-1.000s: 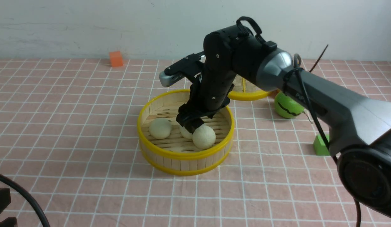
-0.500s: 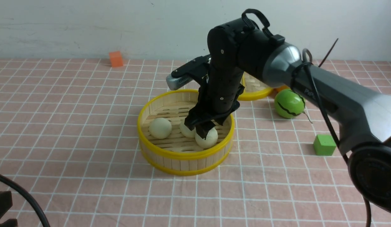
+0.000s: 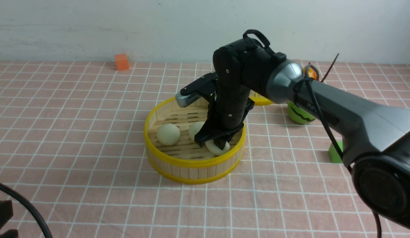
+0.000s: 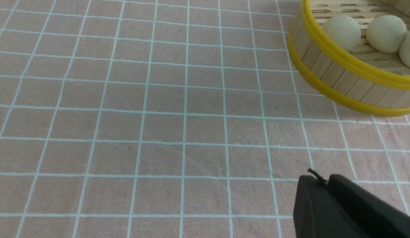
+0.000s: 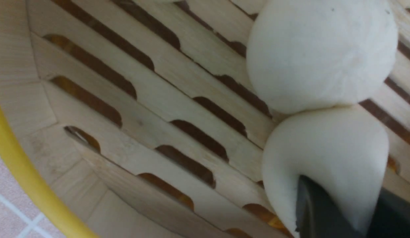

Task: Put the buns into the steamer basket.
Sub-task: Use the right arm to put the steamed stuffed bun into the steamer

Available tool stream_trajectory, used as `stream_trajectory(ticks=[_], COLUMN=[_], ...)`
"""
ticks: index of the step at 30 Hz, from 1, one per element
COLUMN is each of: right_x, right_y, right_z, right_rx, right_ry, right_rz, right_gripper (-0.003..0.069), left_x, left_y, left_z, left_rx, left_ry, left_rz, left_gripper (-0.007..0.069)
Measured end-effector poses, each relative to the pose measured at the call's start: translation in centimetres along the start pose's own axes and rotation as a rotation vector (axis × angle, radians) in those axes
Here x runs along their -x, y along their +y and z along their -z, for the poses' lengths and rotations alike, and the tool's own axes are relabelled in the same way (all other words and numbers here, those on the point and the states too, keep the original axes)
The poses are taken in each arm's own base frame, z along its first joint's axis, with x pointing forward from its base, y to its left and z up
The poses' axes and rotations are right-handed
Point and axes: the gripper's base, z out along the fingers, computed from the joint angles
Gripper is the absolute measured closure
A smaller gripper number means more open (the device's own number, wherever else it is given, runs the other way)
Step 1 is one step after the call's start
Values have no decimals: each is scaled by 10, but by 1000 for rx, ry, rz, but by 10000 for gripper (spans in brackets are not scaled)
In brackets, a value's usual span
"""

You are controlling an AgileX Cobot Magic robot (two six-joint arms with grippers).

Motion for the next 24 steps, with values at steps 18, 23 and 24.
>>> stream_trajectory(ticks=[18, 23, 24], right_x=[-3, 0, 1], right_y=[-3, -3, -3], right_z=[-1, 1, 3], right_rx=[-27, -31, -32], right_ry=[40, 13, 6], right_rz=[81, 1, -7], right_gripper=[571, 328, 269], left_x=[0, 0, 1], left_y=[0, 0, -1], left_z=[0, 0, 0], left_rx=[0, -4, -8], left_ry=[0, -5, -12], left_rz=[-6, -6, -6], left_gripper=[566, 557, 554])
